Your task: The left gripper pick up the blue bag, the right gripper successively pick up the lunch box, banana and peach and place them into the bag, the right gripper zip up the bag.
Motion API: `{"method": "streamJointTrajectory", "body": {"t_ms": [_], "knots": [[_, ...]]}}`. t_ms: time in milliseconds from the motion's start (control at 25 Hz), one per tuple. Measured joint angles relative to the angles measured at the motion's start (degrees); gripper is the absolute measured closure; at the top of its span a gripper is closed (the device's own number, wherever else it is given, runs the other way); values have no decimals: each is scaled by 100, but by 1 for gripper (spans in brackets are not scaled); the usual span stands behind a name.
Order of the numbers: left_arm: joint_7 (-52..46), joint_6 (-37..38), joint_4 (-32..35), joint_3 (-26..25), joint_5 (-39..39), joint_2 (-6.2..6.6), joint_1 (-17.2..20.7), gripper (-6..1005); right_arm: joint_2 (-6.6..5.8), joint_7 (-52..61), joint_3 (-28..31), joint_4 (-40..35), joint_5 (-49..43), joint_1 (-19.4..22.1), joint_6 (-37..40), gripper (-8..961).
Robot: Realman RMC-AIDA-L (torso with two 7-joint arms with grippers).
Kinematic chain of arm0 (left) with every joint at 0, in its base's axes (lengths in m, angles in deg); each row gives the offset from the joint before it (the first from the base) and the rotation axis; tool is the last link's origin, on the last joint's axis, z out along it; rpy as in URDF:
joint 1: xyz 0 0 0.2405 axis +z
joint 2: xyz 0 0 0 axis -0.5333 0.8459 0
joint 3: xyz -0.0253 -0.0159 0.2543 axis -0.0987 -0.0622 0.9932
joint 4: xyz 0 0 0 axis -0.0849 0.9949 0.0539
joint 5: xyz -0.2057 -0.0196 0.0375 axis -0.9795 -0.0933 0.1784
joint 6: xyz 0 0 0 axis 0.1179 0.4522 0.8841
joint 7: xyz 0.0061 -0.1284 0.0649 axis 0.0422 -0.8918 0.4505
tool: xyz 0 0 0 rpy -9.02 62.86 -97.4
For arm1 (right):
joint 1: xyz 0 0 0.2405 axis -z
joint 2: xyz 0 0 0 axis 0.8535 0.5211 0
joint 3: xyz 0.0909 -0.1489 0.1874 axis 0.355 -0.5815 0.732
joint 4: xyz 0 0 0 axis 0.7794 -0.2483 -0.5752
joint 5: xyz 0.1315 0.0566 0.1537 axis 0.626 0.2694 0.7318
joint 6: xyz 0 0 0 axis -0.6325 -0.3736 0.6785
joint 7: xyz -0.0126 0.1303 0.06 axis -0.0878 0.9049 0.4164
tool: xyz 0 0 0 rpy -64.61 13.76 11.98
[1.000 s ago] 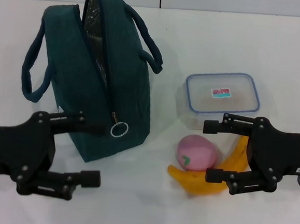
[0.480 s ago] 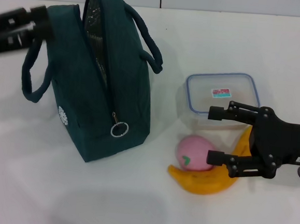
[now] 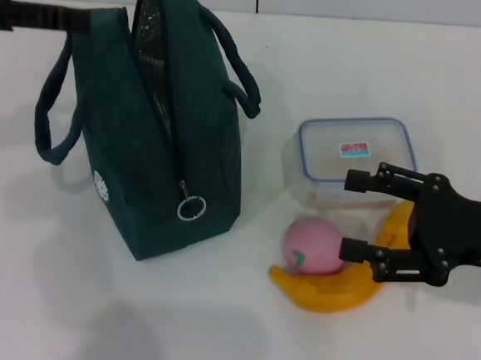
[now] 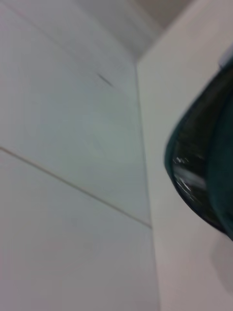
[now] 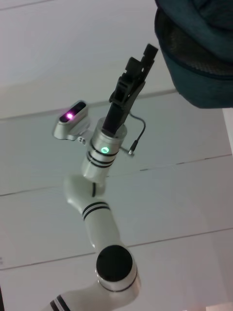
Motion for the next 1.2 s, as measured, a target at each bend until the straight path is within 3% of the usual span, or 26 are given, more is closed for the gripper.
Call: {"method": "streamJointTrajectory", "body": {"t_ms": [120, 160, 200, 360, 600, 1040, 1200], "knots": [[-580, 10, 607, 173, 431, -168, 38, 127, -5, -44, 0, 0, 5, 39, -22, 106], [-580, 10, 607, 173, 431, -168, 38, 131, -5, -53, 0, 0, 6, 44, -26, 106], [-836, 16, 751, 261, 601, -279, 52, 134, -5, -56, 0, 0, 6, 50, -26, 106], [-1133, 12, 776, 445, 853, -402, 61, 148, -6, -61, 0, -14, 7, 57, -26, 107], [-1317, -17, 707, 643, 1455, -546, -91, 169, -12, -63, 0, -22, 7, 24, -28, 107], [-1083, -251, 565, 674, 1417, -734, -92, 207, -13, -64, 0, -9, 7, 84, -33, 108], [-1201, -253, 483, 711, 1437, -702, -114, 405, -13, -63, 47, -6, 22, 109, -32, 109]]}}
